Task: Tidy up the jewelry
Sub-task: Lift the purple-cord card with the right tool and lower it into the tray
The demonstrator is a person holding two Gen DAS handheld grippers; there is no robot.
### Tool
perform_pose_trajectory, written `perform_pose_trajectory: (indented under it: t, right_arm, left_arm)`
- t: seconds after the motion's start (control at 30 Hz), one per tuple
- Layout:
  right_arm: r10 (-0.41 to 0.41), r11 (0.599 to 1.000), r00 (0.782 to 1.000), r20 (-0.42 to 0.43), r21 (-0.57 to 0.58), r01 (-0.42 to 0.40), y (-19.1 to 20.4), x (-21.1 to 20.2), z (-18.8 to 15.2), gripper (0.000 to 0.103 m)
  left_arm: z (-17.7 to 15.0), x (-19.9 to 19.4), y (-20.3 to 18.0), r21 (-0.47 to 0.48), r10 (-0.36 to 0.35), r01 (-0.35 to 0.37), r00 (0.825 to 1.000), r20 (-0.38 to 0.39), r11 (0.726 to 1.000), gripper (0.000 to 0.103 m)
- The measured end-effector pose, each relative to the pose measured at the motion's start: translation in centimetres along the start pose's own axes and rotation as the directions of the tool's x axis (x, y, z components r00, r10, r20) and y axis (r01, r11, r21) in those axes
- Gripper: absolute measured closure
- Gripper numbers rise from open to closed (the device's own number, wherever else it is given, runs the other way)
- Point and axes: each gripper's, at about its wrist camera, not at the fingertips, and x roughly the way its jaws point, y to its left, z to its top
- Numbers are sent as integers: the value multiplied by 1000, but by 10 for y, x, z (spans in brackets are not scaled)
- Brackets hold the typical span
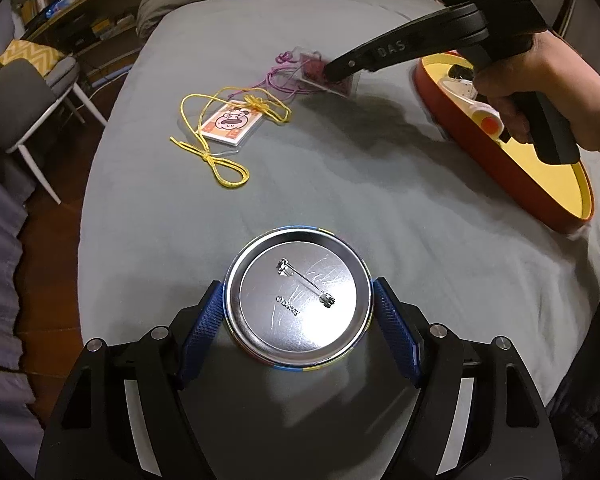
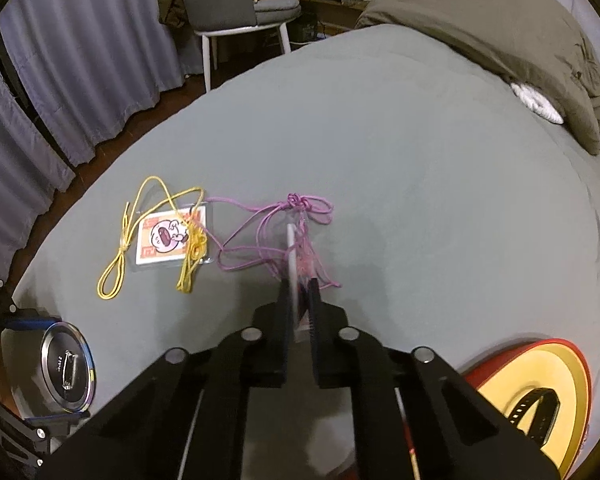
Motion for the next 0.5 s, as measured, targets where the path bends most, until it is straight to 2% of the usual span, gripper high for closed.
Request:
perform_pose_trajectory:
  t: [0.5]
  right_arm:
    - [-10,1000,999,51,5,9,-4,-17,3,99]
  left_arm:
    - [2,-12,16,-56,10,-7,999,45,998,31]
